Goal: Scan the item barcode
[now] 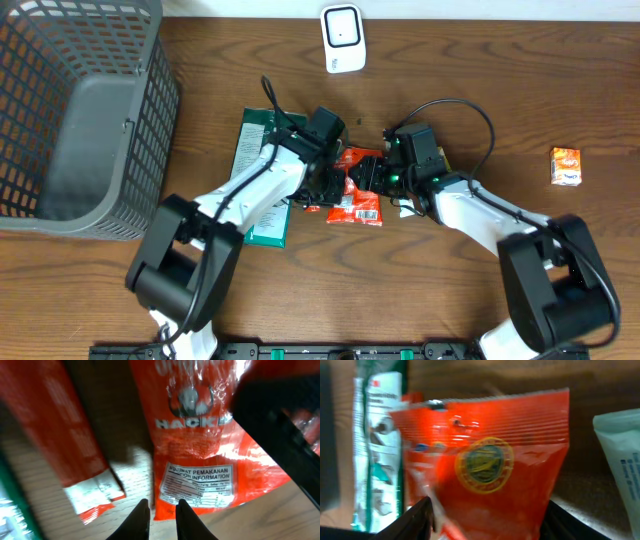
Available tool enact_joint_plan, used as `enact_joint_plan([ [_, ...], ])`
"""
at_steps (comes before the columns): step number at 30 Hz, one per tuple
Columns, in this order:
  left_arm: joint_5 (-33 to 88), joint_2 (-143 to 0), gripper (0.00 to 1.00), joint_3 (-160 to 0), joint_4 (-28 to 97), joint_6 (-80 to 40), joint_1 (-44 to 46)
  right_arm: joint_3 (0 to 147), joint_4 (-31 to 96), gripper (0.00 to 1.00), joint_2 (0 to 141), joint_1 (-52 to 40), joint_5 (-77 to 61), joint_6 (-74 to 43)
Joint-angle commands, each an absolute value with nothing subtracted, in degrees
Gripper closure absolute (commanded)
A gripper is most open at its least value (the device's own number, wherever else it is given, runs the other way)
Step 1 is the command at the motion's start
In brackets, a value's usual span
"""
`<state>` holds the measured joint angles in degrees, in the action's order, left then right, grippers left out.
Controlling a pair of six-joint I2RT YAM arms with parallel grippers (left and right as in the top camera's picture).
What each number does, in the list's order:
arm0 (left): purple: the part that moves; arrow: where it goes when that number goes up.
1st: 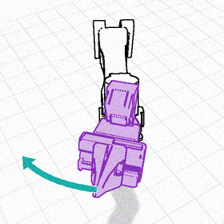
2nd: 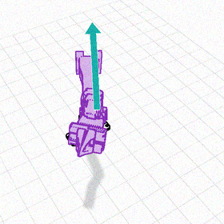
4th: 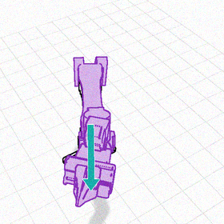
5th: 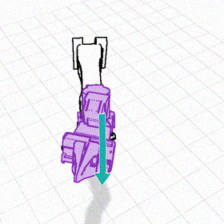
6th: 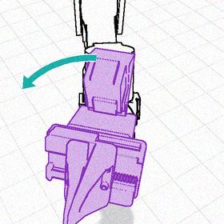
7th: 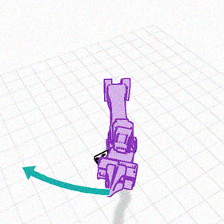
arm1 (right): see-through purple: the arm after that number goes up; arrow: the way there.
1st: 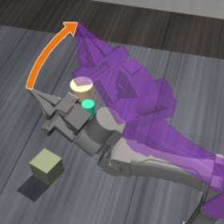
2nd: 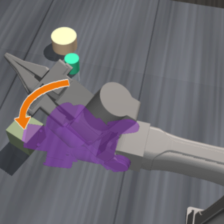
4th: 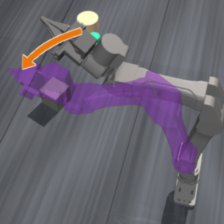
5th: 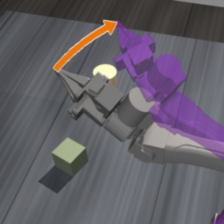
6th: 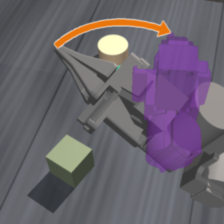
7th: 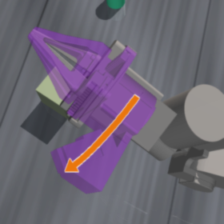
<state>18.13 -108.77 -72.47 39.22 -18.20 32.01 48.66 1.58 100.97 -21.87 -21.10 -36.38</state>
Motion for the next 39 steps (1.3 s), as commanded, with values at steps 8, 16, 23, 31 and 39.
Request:
enact_joint_plan([
  [8,19.9,-111.6,0.79,-71.3,40.1,-17.7,32.6,48.5,-3.2,0.54,104.8,-21.2,-25.3,-32.0],
  [16,16.9,-111.6,0.76,-70.6,38.8,-17.7,32.6,48.5,0.4,0.71,104.8,-19.2,-27.9,-31.2],
  [23,16.9,-110.8,0.73,-71.4,37.8,-16.1,31.3,48.5,3.9,0.93,104.8,-15.0,-36.9,-31.3],
  [31,16.8,-110.6,0.69,-71.4,34.8,-14.5,29.4,48.5,9.7,0.99,104.8,-12.8,-37.2,-31.9],
  [39,15.4,-106.5,0.69,-71.6,35.2,-13.5,27.8,48.7,3.6,0.99,102.3,-12.8,-41.0,-31.0],
])
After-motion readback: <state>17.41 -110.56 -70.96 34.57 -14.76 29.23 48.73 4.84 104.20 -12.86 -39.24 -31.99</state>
